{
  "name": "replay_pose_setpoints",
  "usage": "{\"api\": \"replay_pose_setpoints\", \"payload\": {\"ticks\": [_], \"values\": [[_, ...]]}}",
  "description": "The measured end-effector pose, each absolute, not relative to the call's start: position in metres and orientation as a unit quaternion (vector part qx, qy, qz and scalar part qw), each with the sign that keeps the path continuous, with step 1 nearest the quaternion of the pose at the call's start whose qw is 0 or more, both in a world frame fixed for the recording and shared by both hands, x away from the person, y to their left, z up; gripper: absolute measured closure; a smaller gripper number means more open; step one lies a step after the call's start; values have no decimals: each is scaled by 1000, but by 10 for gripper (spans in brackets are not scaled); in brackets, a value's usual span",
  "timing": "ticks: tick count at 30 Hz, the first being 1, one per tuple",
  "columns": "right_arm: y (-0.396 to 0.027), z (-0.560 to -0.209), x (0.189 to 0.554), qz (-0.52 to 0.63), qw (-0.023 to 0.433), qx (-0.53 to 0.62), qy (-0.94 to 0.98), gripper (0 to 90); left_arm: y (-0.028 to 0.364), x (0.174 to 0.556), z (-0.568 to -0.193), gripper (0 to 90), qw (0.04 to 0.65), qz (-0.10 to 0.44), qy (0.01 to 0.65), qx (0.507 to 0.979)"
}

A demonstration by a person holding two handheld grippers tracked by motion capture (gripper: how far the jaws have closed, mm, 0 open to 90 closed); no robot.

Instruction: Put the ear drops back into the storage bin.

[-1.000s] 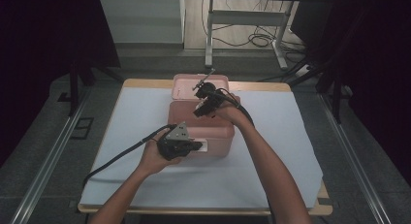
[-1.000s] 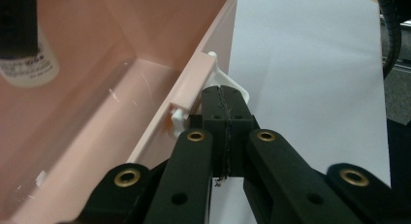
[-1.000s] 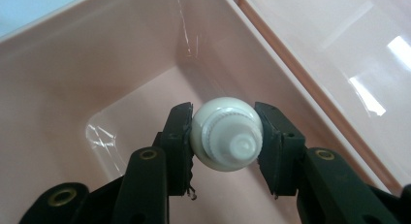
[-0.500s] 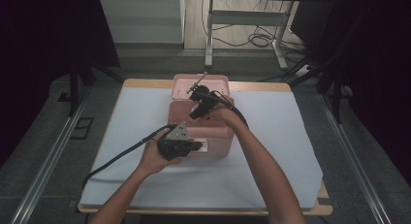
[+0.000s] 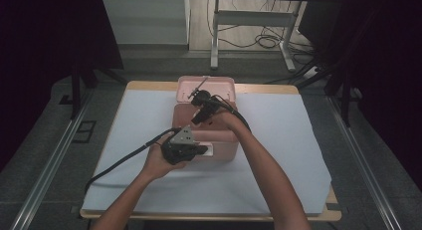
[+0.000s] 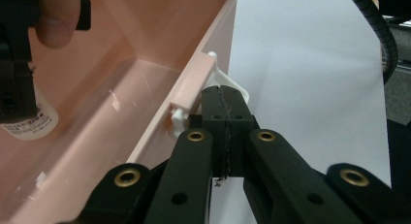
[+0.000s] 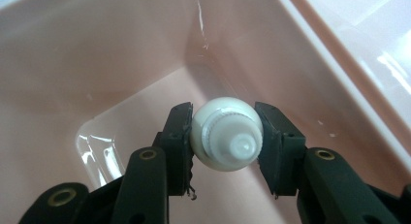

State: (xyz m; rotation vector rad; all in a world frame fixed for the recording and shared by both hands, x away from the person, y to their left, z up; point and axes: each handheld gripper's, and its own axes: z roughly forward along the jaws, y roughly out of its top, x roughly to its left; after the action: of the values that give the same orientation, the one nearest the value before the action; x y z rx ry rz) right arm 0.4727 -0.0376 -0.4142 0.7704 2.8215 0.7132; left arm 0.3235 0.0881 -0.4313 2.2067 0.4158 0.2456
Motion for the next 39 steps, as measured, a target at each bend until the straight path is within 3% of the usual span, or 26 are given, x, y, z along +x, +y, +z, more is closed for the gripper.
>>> {"api": "replay_pose_setpoints", "payload": {"ticks": [39], "values": [[-12,-447,480,189,57,217,956,586,89,323,-433,900,433,97,167,880]]}}
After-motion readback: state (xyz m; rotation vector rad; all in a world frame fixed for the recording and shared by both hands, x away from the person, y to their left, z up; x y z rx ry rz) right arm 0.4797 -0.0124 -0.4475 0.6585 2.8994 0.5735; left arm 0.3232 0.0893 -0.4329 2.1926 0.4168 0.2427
